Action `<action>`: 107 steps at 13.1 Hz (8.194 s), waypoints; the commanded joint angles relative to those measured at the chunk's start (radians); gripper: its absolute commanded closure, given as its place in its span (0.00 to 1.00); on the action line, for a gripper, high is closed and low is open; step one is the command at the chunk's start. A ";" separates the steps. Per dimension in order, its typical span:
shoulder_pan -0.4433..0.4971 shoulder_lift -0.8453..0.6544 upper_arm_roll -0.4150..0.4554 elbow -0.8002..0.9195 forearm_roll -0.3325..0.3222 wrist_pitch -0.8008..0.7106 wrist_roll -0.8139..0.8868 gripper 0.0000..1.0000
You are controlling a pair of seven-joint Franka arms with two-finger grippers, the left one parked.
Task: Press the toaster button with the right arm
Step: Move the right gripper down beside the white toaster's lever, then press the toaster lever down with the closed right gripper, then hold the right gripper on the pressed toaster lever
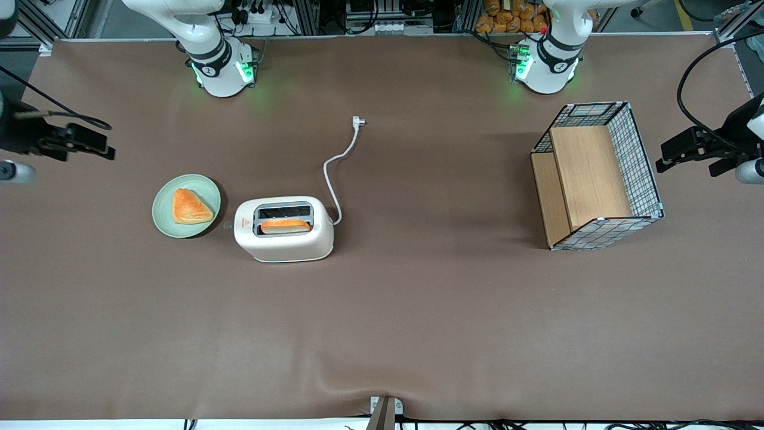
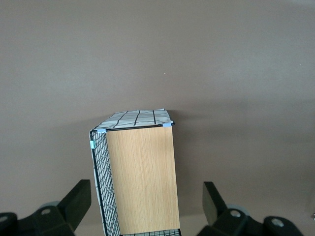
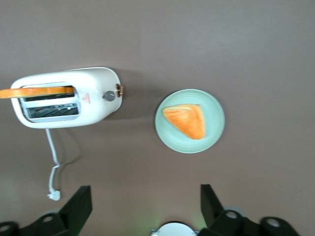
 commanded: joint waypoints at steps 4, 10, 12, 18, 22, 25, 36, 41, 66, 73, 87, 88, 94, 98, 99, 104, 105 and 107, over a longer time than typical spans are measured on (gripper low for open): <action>-0.017 0.100 0.008 -0.016 0.097 0.025 -0.004 0.95; -0.013 0.106 0.009 -0.236 0.225 0.270 -0.040 1.00; -0.013 0.108 0.009 -0.293 0.278 0.330 -0.063 1.00; -0.014 0.169 0.009 -0.365 0.400 0.433 -0.186 1.00; -0.014 0.227 0.009 -0.365 0.468 0.487 -0.271 1.00; -0.010 0.258 0.011 -0.365 0.505 0.521 -0.289 1.00; 0.012 0.272 0.012 -0.404 0.566 0.550 -0.286 1.00; 0.019 0.280 0.012 -0.413 0.579 0.553 -0.286 1.00; 0.023 0.381 0.014 -0.416 0.580 0.613 -0.321 1.00; 0.027 0.404 0.012 -0.416 0.592 0.629 -0.346 1.00; 0.035 0.432 0.014 -0.425 0.597 0.674 -0.367 1.00; 0.035 0.432 0.014 -0.425 0.597 0.676 -0.369 1.00; 0.032 0.436 0.014 -0.424 0.597 0.676 -0.377 1.00; 0.032 0.436 0.014 -0.421 0.597 0.669 -0.375 1.00; 0.030 0.436 0.014 -0.419 0.597 0.666 -0.375 1.00; 0.032 0.433 0.014 -0.413 0.597 0.660 -0.367 1.00; 0.030 0.432 0.014 -0.410 0.597 0.656 -0.364 1.00; 0.032 0.432 0.012 -0.401 0.596 0.643 -0.363 1.00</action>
